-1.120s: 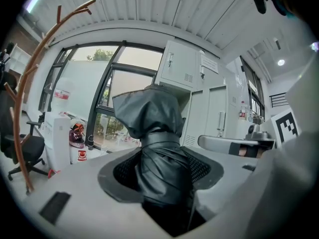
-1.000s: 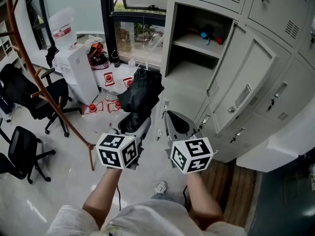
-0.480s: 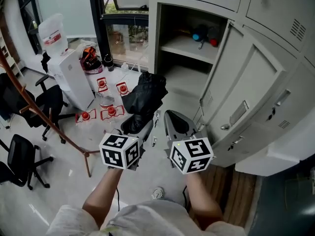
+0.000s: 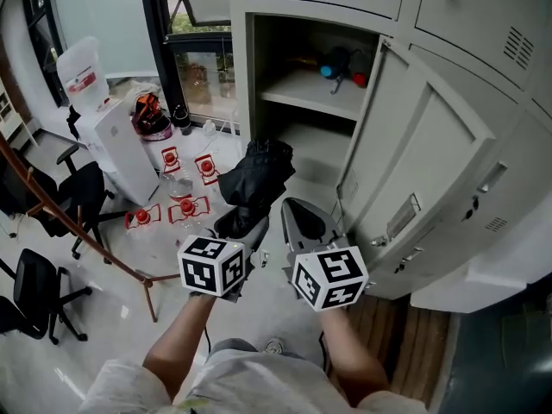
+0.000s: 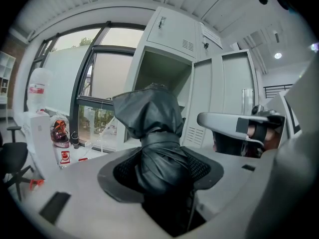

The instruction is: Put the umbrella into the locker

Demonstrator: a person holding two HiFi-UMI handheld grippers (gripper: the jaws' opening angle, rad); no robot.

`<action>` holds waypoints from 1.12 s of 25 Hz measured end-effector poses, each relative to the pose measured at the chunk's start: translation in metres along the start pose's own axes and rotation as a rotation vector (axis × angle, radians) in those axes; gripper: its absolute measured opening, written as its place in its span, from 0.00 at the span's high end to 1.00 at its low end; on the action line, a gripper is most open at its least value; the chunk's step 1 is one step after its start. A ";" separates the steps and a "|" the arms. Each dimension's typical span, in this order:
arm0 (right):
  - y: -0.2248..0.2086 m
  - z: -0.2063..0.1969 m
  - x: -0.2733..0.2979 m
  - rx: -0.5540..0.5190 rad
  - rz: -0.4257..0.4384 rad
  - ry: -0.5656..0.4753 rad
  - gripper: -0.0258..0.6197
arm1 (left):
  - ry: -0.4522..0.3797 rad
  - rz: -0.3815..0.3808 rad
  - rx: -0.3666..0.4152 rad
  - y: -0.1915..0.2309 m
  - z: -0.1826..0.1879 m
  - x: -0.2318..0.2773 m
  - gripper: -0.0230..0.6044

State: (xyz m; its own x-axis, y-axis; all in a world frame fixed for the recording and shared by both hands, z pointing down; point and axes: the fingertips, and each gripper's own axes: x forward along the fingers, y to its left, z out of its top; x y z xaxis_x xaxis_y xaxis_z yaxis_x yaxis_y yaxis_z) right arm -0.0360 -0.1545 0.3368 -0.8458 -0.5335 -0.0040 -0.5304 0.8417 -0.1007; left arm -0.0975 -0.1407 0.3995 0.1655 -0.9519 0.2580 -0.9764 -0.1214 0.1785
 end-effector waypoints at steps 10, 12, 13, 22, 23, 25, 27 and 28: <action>-0.028 0.001 0.011 -0.032 -0.068 -0.010 0.96 | 0.035 -0.075 0.031 0.000 0.003 0.045 0.58; -0.037 -0.001 0.018 -0.030 -0.097 -0.008 0.96 | 0.047 -0.100 0.040 0.002 0.004 0.056 0.58; -0.041 -0.002 0.021 -0.024 -0.111 -0.006 0.96 | 0.052 -0.112 0.046 0.003 0.005 0.062 0.58; -0.074 0.009 0.054 -0.034 -0.222 -0.023 0.96 | 0.132 -0.216 0.114 0.016 0.017 0.118 0.58; -0.078 0.010 0.056 -0.036 -0.236 -0.024 0.96 | 0.141 -0.226 0.119 0.017 0.019 0.125 0.58; -0.086 0.012 0.059 -0.040 -0.265 -0.027 0.96 | 0.155 -0.245 0.132 0.018 0.023 0.137 0.58; -0.095 0.013 0.061 -0.041 -0.294 -0.031 0.96 | 0.166 -0.267 0.154 0.018 0.028 0.150 0.58; -0.099 0.014 0.062 -0.041 -0.307 -0.033 0.96 | 0.172 -0.278 0.167 0.017 0.030 0.156 0.58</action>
State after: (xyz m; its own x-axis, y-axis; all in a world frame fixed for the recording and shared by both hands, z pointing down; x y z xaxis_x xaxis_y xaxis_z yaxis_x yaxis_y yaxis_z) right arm -0.0353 -0.2722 0.3324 -0.6440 -0.7649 -0.0123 -0.7630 0.6434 -0.0624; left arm -0.0930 -0.2994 0.4139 0.4351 -0.8162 0.3802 -0.8975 -0.4270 0.1105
